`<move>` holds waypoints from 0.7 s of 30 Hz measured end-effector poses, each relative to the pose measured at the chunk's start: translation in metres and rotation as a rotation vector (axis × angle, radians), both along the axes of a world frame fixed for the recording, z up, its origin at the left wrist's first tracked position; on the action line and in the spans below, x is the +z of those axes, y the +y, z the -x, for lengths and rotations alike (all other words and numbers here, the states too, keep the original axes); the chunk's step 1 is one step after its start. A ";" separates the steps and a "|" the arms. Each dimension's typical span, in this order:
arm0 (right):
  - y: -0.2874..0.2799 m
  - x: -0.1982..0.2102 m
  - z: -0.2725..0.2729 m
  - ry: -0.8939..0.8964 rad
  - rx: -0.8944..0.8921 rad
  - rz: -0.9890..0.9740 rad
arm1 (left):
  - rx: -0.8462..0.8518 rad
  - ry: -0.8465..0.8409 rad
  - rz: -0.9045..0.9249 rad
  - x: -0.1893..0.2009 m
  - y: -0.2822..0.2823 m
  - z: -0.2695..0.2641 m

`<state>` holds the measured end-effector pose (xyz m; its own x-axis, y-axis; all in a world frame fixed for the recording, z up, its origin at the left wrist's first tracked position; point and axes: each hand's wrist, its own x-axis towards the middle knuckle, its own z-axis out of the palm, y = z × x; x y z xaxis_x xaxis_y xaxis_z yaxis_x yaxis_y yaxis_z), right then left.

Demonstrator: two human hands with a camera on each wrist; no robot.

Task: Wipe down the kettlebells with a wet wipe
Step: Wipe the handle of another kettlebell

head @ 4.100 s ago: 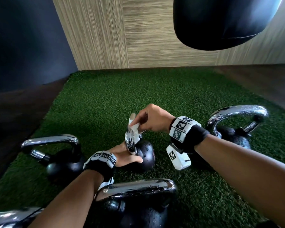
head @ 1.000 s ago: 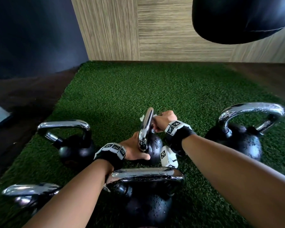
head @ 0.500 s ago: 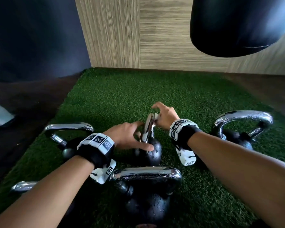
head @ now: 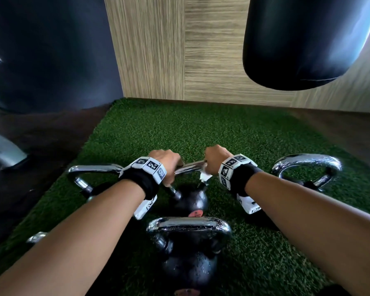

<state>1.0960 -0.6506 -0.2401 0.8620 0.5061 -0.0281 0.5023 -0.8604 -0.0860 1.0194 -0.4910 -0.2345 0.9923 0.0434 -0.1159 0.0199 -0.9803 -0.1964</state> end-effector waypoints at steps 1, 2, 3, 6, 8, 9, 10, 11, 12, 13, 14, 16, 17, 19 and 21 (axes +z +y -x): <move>-0.002 0.001 0.004 0.006 0.000 0.020 | -0.020 -0.046 -0.008 -0.002 0.004 0.002; -0.004 0.000 0.008 0.011 -0.002 0.039 | -0.034 -0.081 -0.010 -0.005 0.008 0.004; -0.005 -0.001 0.012 0.010 -0.005 0.042 | -0.044 -0.105 -0.003 -0.008 0.010 0.006; -0.008 -0.007 0.021 -0.016 -0.016 0.012 | -0.068 -0.140 0.058 -0.013 0.012 0.014; -0.009 -0.008 0.021 -0.025 -0.025 -0.004 | -0.077 -0.160 0.083 -0.014 0.012 0.018; -0.009 -0.009 0.020 -0.025 -0.027 -0.011 | -0.079 -0.172 0.087 -0.016 0.012 0.019; -0.010 -0.009 0.021 -0.020 -0.030 -0.017 | -0.071 -0.177 0.088 -0.019 0.013 0.019; -0.010 -0.009 0.022 -0.012 -0.031 -0.021 | -0.057 -0.176 0.091 -0.022 0.013 0.019; -0.011 -0.009 0.022 0.001 -0.033 -0.023 | -0.040 -0.169 0.109 -0.024 0.014 0.020; -0.012 -0.008 0.024 0.022 -0.038 -0.023 | -0.028 -0.156 0.158 -0.026 0.015 0.021; -0.015 -0.005 0.026 0.044 -0.046 -0.022 | -0.017 -0.132 0.236 -0.026 0.016 0.024; -0.022 0.007 0.033 0.064 -0.033 -0.024 | -0.001 -0.089 0.396 -0.023 0.019 0.037; -0.026 0.012 0.037 0.061 -0.013 -0.044 | 0.015 -0.093 0.458 -0.023 0.023 0.045; -0.032 0.016 0.051 0.061 0.034 -0.149 | 0.084 -0.101 0.544 -0.030 0.034 0.066; -0.033 0.019 0.074 0.104 0.097 -0.259 | 0.162 -0.031 0.658 -0.047 0.048 0.087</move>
<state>1.0218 -0.6834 -0.2209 0.8084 0.5880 0.0271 0.5582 -0.7513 -0.3520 0.9319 -0.4434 -0.2818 0.9825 0.1222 -0.1403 0.1727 -0.8798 0.4429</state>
